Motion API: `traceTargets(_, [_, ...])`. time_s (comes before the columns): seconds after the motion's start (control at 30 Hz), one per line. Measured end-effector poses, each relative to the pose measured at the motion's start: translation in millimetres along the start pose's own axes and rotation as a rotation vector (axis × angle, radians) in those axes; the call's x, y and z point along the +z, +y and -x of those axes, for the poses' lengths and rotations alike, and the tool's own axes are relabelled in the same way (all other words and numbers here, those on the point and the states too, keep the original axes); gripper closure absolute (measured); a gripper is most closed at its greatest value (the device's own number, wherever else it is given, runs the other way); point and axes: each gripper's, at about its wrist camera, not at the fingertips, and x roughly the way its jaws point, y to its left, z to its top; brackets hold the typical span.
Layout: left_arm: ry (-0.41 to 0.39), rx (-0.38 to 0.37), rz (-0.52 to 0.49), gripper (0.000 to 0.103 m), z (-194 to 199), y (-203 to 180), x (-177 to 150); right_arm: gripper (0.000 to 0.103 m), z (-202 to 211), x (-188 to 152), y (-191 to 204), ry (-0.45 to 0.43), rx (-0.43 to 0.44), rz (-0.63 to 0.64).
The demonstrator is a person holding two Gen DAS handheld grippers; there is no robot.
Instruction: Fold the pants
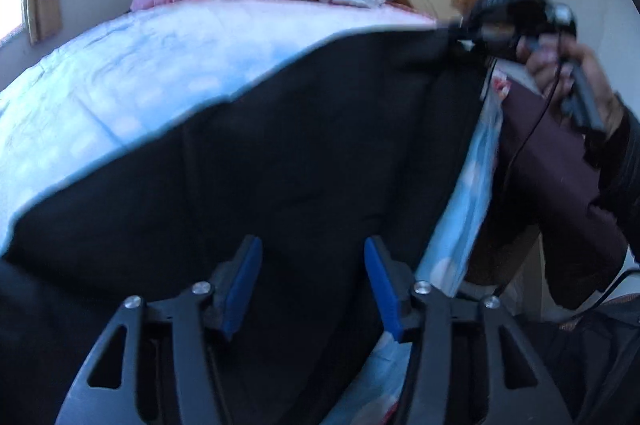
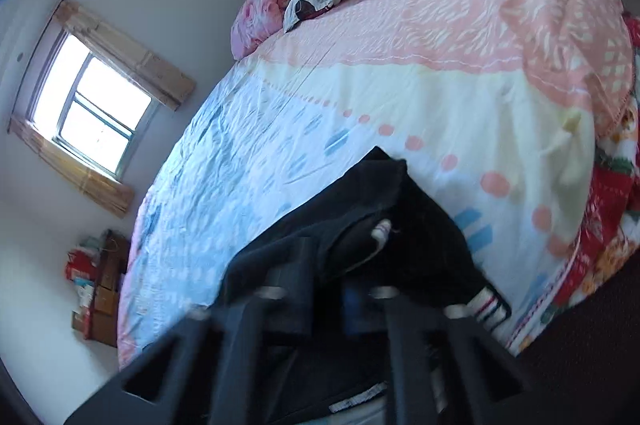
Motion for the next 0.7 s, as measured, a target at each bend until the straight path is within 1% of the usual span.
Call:
traceTargets(0.07, [-0.018,-0.003,-0.009,0.048,4,-1,-2,0.097,8,6,9,-0.024,0.032,0.043])
traceTargets(0.17, [-0.023,-0.019,0.0,0.048,9,3,-3,0.097,38,11,38,-0.108,0.133,0.162])
traceTargets(0.23, [-0.021,-0.015,-0.004,0.055,8,5,-2,0.097,48,8,44,-0.118,0.151,0.2])
traceTargets(0.27, [-0.02,-0.01,-0.007,0.056,7,5,-1,0.097,48,6,40,-0.106,0.133,0.2])
traceTargets(0.3, [-0.019,-0.013,-0.005,0.06,8,6,-2,0.097,45,3,31,-0.089,0.094,0.188])
traceTargets(0.33, [-0.018,-0.017,0.001,0.063,7,8,0,0.097,41,-1,17,-0.066,0.053,0.163])
traceTargets(0.4, [-0.012,-0.027,0.005,0.067,7,10,0,0.097,34,-9,-12,-0.022,0.018,0.09])
traceTargets(0.43, [-0.007,-0.027,-0.001,0.07,7,10,0,0.097,32,-15,-27,-0.004,0.017,0.049])
traceTargets(0.5, [0.006,-0.021,-0.028,0.071,7,6,0,0.097,34,-26,-36,-0.003,0.017,0.038])
traceTargets(0.6, [0.009,-0.027,-0.04,0.071,6,5,1,0.097,35,-30,-35,-0.012,0.01,0.056])
traceTargets(0.7, [0.012,-0.028,-0.043,0.071,7,5,2,0.097,31,-26,-36,-0.014,0.007,0.055])
